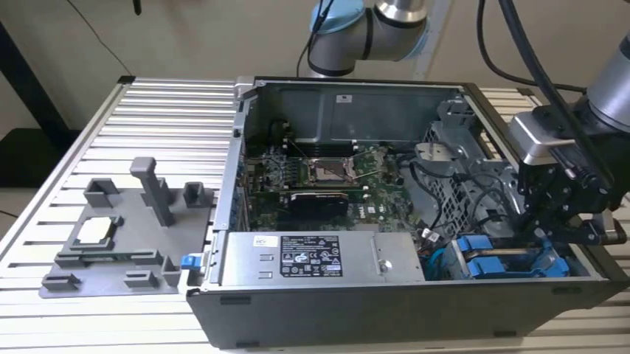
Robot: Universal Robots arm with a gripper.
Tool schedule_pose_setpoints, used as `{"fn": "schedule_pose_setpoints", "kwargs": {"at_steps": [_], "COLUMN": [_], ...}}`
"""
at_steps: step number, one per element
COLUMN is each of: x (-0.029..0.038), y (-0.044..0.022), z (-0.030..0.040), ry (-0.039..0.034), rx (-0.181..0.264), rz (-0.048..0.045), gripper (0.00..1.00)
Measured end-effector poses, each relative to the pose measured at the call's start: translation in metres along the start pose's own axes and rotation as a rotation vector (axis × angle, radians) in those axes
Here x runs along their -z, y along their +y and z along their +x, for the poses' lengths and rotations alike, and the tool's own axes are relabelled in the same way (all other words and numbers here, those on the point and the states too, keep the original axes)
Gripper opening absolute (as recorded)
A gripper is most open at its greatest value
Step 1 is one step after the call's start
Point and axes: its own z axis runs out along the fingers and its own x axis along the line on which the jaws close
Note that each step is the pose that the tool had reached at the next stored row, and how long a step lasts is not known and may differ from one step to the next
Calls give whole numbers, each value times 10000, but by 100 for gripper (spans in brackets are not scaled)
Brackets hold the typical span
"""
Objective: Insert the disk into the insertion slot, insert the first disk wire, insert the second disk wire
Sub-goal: 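Insert the first disk wire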
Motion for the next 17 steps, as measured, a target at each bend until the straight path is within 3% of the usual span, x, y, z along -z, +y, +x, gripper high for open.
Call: {"fn": "schedule_pose_setpoints", "kwargs": {"at_steps": [12,13,17], "x": [-59,-57,22], "y": [9,9,3], "z": [34,34,32], "ry": [3,1,5], "rx": [-2,-9,-51], "rz": [-1,0,-2], "gripper": [20,26,26]}}
